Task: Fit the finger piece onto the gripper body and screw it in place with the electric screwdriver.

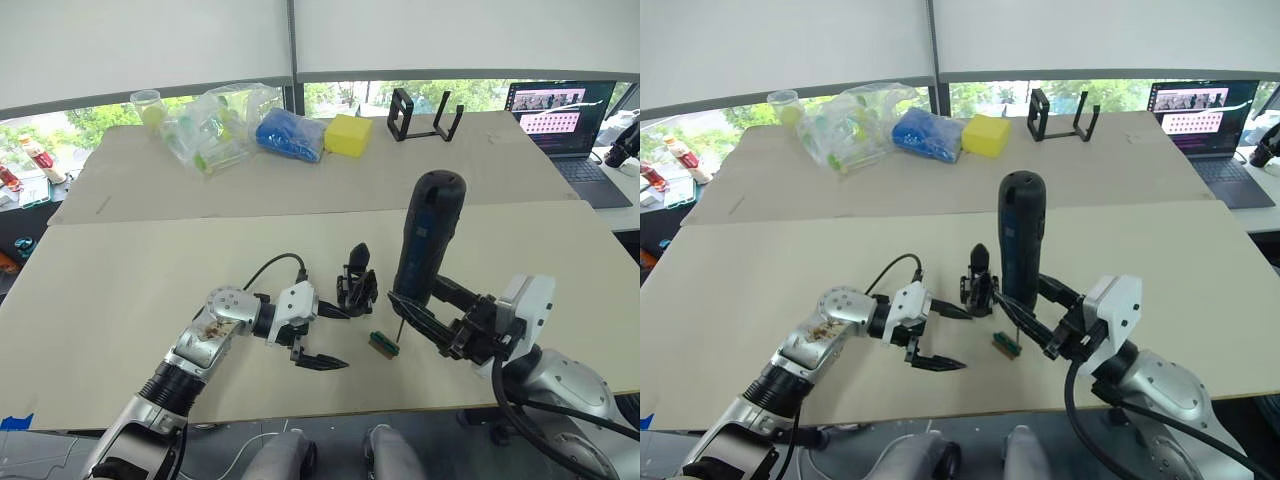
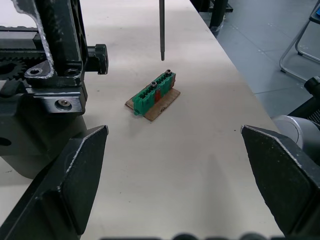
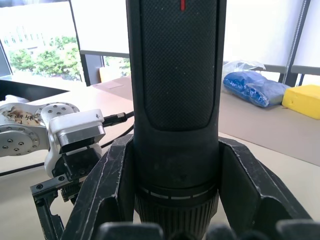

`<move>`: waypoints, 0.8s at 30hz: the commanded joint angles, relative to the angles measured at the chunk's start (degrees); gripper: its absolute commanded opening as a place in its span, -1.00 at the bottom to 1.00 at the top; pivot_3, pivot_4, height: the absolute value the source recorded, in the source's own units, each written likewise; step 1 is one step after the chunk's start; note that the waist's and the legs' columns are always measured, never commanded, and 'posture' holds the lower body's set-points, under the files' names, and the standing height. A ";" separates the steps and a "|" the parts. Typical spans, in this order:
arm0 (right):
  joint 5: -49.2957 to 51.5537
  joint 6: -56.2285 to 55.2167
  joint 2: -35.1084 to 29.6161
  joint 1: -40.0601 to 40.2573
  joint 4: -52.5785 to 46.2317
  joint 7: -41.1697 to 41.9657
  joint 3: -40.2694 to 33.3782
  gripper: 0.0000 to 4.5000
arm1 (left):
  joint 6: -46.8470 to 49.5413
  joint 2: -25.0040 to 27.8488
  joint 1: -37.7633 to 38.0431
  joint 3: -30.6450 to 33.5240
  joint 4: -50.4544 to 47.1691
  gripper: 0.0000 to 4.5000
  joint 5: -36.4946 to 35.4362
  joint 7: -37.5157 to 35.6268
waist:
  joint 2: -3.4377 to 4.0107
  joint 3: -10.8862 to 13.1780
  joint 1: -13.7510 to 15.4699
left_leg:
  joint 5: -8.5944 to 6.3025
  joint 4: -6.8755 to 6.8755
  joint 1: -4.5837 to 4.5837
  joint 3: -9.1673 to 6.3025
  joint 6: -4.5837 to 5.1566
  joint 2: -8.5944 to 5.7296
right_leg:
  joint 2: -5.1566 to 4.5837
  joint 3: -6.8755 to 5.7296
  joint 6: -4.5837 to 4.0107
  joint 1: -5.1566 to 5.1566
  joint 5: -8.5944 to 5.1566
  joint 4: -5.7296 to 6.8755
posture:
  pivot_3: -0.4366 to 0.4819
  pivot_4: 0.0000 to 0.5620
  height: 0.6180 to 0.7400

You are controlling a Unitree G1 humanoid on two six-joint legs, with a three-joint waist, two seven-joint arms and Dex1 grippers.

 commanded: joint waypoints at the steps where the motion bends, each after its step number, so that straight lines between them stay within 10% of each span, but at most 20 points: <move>1: 0.71 -1.73 0.29 0.03 -1.67 0.83 -0.57 -0.15 | -0.36 0.17 -0.54 0.46 -1.28 1.00 -0.46 -0.31 | 0.00 0.00 0.00 | 0.00 0.00 0.00 0.00 0.00 0.00 | 0.00 0.00 0.00 0.00 0.00 0.00 | -0.05 -0.47 1.00; 24: -0.58 -2.77 0.90 0.88 -0.91 2.66 -0.94 -0.15 | -0.77 0.52 -0.16 0.88 -1.64 1.00 -0.57 -0.14 | 0.00 0.00 -0.02 | 0.00 0.00 0.00 0.00 0.00 0.00 | 0.00 0.00 0.00 0.00 0.00 0.00 | -0.05 -0.47 1.00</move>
